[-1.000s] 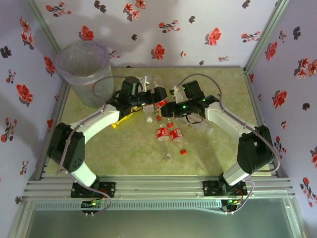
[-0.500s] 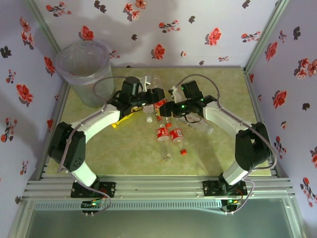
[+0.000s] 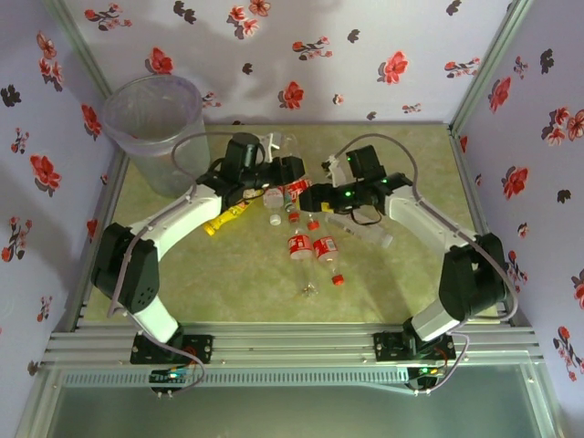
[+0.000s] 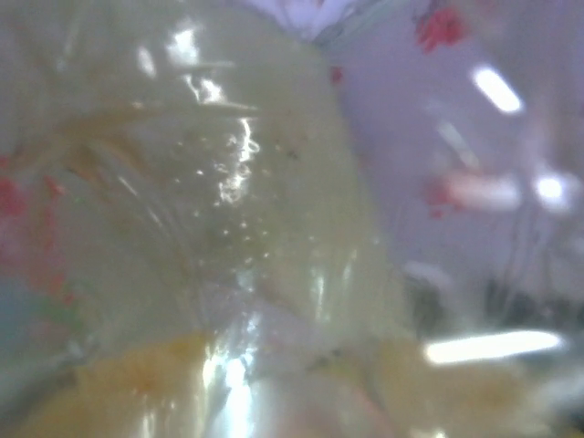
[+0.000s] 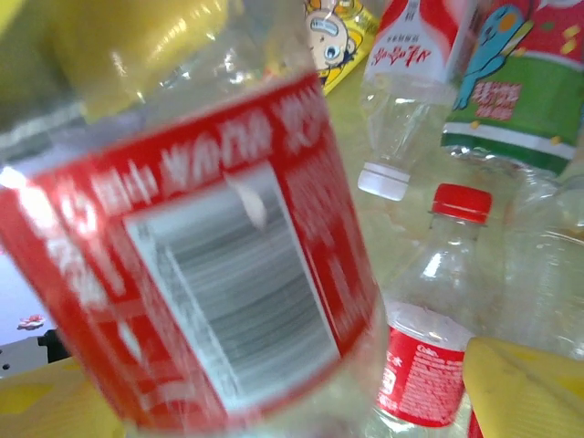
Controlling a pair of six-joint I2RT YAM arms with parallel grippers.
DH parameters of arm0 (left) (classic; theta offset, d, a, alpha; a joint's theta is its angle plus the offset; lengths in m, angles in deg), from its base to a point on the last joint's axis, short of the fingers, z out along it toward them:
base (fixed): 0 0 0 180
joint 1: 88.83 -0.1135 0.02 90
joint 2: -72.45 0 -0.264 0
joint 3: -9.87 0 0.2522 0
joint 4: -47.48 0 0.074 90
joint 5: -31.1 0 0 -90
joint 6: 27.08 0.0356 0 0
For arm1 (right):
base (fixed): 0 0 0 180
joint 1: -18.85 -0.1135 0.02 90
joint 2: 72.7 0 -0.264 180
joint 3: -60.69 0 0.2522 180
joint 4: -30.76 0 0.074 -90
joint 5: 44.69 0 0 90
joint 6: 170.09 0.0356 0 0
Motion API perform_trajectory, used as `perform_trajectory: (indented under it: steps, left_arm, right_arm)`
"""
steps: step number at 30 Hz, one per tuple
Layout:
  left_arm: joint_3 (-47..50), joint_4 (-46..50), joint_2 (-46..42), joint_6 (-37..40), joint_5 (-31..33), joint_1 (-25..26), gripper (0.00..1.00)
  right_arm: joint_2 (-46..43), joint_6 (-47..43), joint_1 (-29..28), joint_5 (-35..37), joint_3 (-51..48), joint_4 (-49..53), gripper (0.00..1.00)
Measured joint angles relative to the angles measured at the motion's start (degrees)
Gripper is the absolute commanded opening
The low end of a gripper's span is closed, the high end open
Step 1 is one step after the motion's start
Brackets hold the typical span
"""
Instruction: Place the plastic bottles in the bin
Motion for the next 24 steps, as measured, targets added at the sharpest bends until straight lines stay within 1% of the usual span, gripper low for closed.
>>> perform_trajectory:
  steps: [3, 7, 11, 14, 19, 24]
  left_arm:
    - [-5.97, 4.50, 0.07, 2.97, 0.00, -1.64, 0.49]
    - [-15.74, 9.68, 0.04, 6.93, -0.02, -6.05, 0.48]
    - [-25.33, 15.30, -0.24, 10.99, 0.00, -11.74, 0.46]
    - [-30.47, 18.88, -1.27, 13.49, 0.04, -17.03, 0.43]
    - [-35.65, 21.46, -2.95, 14.88, 1.99, -26.99, 0.37]
    - [-35.56, 19.67, -4.26, 14.95, 6.97, -34.97, 0.27]
  right_arm:
    - [-4.74, -0.83, 3.06, 1.49, -0.66, 1.46, 0.92]
    - [-10.71, -0.92, 7.50, 6.12, -3.82, 2.64, 0.92]
    - [-12.72, -0.90, 8.59, 9.64, -6.67, 3.91, 0.92]
    - [-12.83, -0.68, 8.66, 11.93, -8.55, 4.09, 0.91]
    - [-13.68, 0.24, 8.85, 14.75, -10.32, 4.07, 0.91]
    - [-14.10, 0.79, 8.85, 16.57, -10.32, 3.82, 0.91]
